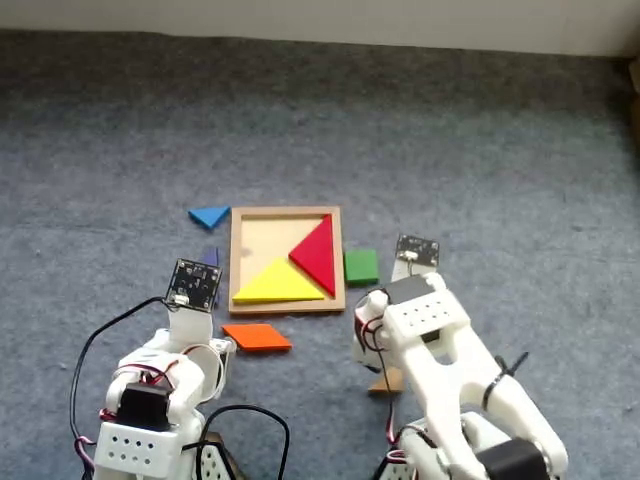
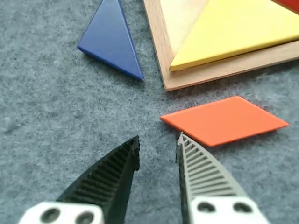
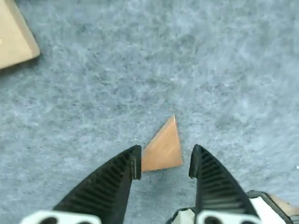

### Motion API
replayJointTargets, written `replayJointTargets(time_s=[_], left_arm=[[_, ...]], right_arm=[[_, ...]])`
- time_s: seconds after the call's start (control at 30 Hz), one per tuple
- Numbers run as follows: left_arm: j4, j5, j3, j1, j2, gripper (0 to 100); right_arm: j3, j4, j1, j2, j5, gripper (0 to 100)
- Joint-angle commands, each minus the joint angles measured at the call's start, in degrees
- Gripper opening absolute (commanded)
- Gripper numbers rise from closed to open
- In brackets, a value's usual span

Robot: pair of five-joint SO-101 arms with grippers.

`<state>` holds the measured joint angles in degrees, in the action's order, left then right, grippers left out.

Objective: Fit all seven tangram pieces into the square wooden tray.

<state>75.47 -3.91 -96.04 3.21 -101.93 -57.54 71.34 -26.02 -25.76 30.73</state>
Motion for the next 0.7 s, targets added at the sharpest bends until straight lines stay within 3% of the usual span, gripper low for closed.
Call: replayJointTargets(time_s=[0.0,0.3,0.47,0.67], left_arm=[[0.18,-0.35,-1.10,0.92,-2.07,15],[0.18,-0.35,-1.10,0.92,-2.07,15],[0.18,-0.35,-1.10,0.92,-2.07,15],[0.18,-0.35,-1.10,0.92,-2.07,15]], right_arm=[[1.45,0.92,-0.75,12.35,-0.79,16.7],[11.03,2.68,-4.62,22.29,-0.79,16.2],[11.47,2.68,-6.81,22.29,-1.05,0.7],[12.00,2.77,-6.73,21.05,-5.01,0.5]])
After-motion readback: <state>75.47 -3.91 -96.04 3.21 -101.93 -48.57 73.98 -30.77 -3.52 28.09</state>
